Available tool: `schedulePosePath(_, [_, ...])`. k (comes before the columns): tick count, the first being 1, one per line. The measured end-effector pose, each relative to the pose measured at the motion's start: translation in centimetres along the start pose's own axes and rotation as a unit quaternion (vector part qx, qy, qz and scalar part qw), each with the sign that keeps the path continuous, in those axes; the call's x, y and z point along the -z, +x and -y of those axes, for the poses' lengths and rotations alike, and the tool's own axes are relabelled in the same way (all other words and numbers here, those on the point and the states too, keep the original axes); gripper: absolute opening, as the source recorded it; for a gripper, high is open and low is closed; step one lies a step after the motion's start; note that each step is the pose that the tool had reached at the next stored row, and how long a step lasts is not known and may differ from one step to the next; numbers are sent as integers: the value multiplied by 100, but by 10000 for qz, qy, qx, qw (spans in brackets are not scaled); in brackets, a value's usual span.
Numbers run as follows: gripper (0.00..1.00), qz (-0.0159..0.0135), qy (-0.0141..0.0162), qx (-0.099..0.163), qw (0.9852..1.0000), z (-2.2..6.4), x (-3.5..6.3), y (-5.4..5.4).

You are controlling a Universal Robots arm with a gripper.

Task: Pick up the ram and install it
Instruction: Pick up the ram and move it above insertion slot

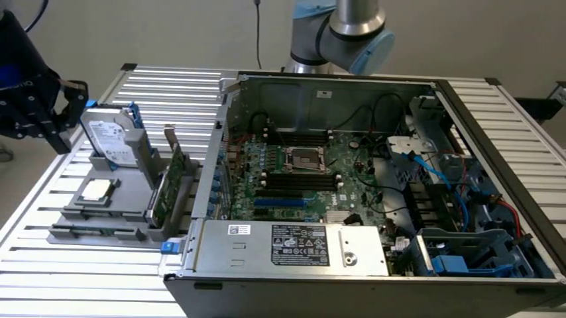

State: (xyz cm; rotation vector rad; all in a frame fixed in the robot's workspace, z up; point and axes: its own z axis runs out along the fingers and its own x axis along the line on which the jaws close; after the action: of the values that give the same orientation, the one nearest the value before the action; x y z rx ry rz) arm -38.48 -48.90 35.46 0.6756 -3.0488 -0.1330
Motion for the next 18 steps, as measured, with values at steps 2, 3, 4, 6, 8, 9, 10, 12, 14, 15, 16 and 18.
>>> schedulePosePath(2, [11,-16,-1,179,9998,0,-1,0])
schedulePosePath(3, [11,-23,-1,268,9996,0,-3,0])
schedulePosePath(4, [11,-31,-1,359,9994,0,-4,0])
schedulePosePath(6, [11,-47,-2,538,9985,0,-7,0])
schedulePosePath(8, [11,-62,-2,719,9974,1,-10,0])
schedulePosePath(9, [11,-71,-2,817,9966,1,-12,0])
schedulePosePath(10, [11,-79,-2,905,9959,1,-14,0])
schedulePosePath(12, [11,-94,-3,1083,9941,1,-17,0])
schedulePosePath(14, [11,-110,-4,1264,9919,2,-20,0])
schedulePosePath(15, [11,-118,-4,1353,9907,2,-22,0])
schedulePosePath(16, [11,-125,-4,1442,9895,2,-24,0])
schedulePosePath(18, [11,-140,-5,1619,9867,2,-27,0])
